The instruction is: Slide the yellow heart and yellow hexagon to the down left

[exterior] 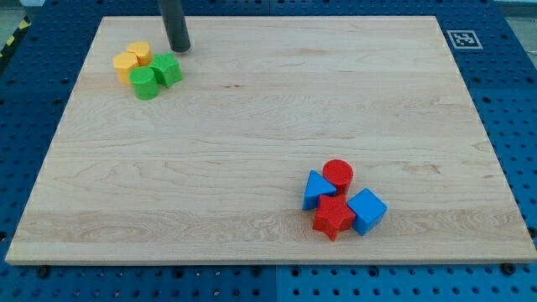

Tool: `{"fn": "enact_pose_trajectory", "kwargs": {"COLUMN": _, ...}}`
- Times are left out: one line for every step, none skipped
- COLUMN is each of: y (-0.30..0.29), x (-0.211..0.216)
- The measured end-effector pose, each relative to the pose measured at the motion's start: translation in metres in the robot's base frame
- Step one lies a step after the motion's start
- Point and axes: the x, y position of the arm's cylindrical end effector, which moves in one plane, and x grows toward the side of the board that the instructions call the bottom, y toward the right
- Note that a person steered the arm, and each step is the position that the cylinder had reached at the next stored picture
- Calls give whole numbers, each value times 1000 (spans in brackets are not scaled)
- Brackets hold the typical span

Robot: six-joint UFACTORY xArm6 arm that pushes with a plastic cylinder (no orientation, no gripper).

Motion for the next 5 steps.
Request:
{"fn": "enact_pose_trajectory", "kwargs": {"y": -8, "x": -5}}
{"fn": "enact_pose_trajectory", "kwargs": {"y": -32, "x": -5}}
{"fn": "enact_pose_trajectory", "kwargs": {"y": -43, "x": -5}}
{"fn": "enact_pose_trajectory", "kwargs": {"y": -37, "x": -5}}
{"fn": "enact_pose_trajectory", "kwargs": {"y": -38, "x": -4}}
